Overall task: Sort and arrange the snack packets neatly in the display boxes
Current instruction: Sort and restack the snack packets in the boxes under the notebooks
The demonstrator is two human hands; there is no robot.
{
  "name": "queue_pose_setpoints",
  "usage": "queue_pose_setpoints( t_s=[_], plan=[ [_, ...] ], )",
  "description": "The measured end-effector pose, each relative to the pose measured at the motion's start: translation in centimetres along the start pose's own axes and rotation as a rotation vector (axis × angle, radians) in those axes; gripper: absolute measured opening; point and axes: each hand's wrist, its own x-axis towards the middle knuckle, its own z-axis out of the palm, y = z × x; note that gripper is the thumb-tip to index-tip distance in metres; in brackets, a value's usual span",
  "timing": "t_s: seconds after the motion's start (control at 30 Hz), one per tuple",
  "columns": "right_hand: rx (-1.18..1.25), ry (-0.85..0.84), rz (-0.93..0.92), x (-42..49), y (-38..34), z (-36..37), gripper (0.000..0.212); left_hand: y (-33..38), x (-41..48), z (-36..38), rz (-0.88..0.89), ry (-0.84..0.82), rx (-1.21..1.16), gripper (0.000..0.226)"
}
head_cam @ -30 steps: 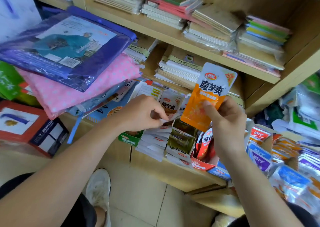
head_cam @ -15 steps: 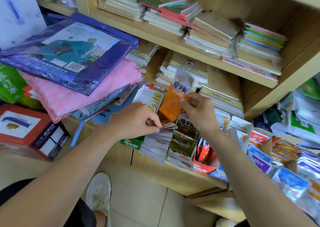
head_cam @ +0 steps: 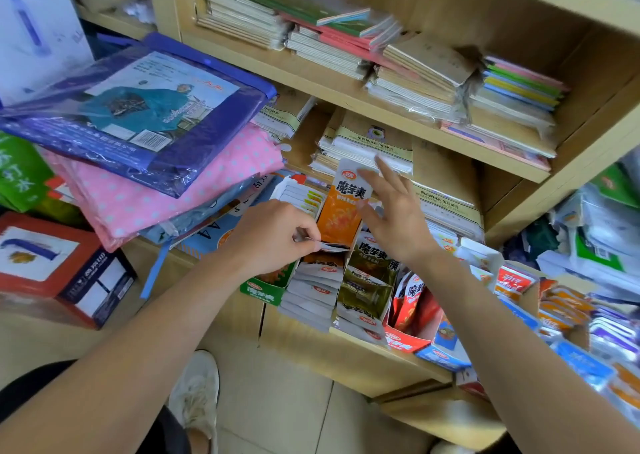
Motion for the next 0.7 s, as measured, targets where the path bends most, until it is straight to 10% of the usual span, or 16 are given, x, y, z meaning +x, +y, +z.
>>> queue_pose_setpoints(
  t_s=[0.17,0.3,0.7],
  plan=[
    [0.273,-0.008,0.28,4.1,0.9,-0.3,0.065,-0.2,0.0,0.2,-0.002,-0.027,0.0,0.006],
    [0.187,0.024,0.123,3.9,0.6,-0.2,0.014,0.0,0.3,0.1,-0.002,-0.006,0.01,0.007],
    [0.259,-0.059,-0.058,-3.9,-2.7,-3.4,0.025,0.1,0.9,0.1,-0.006,0.04,-0.055,0.015]
  ],
)
